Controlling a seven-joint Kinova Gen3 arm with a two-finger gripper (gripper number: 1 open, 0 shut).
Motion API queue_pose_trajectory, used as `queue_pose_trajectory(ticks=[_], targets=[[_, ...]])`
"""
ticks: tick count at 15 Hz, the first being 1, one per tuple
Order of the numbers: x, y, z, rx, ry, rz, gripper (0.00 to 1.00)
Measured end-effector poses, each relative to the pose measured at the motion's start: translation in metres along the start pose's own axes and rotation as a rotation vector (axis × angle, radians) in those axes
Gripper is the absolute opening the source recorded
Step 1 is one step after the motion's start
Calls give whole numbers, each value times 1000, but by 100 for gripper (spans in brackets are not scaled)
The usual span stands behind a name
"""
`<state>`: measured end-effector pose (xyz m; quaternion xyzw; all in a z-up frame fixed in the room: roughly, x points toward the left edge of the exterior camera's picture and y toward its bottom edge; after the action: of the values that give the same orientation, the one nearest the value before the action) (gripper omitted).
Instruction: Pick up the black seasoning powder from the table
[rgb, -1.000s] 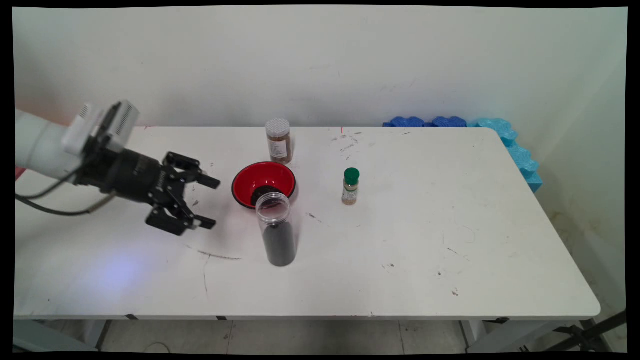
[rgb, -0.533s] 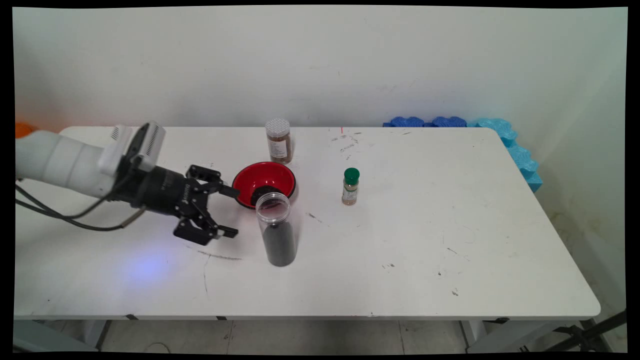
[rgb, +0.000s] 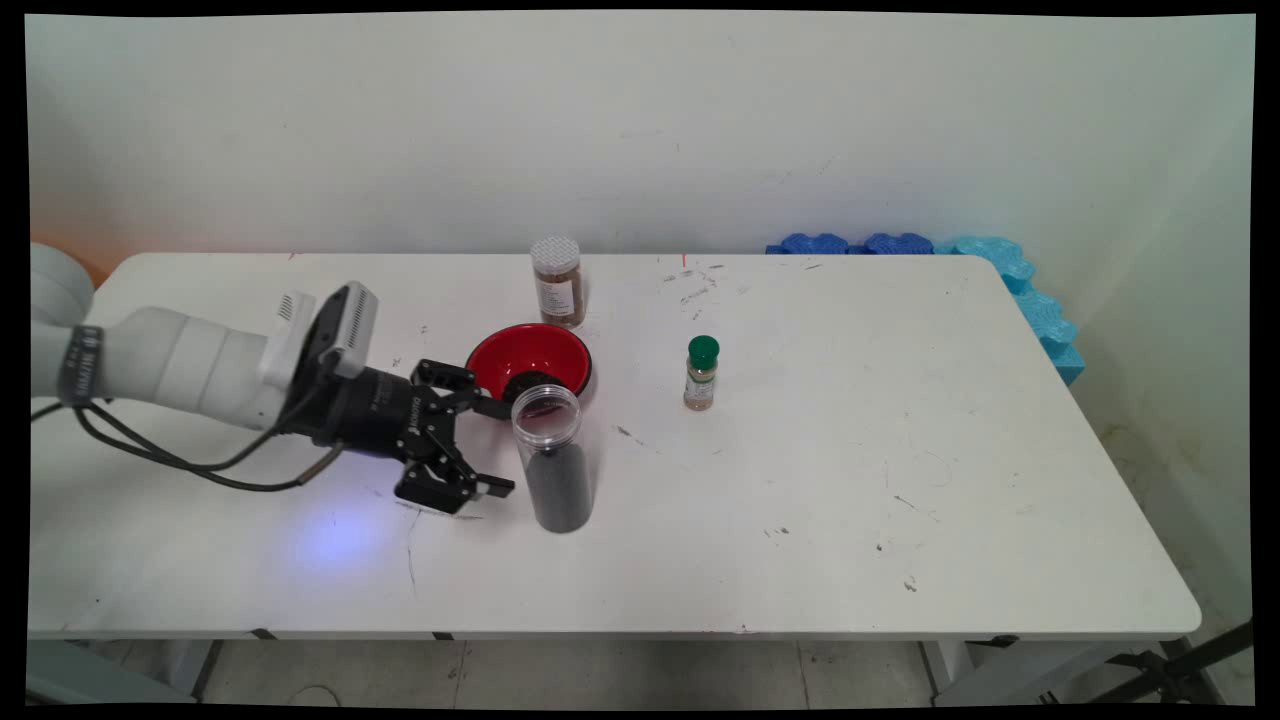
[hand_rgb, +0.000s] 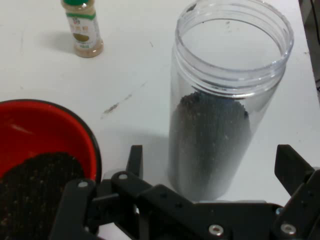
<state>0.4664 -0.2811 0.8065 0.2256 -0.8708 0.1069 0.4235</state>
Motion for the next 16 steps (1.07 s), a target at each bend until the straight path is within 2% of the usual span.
queue_pose_trajectory(ticks=[16], targets=[[-4, 7, 47, 3, 33, -28, 100]])
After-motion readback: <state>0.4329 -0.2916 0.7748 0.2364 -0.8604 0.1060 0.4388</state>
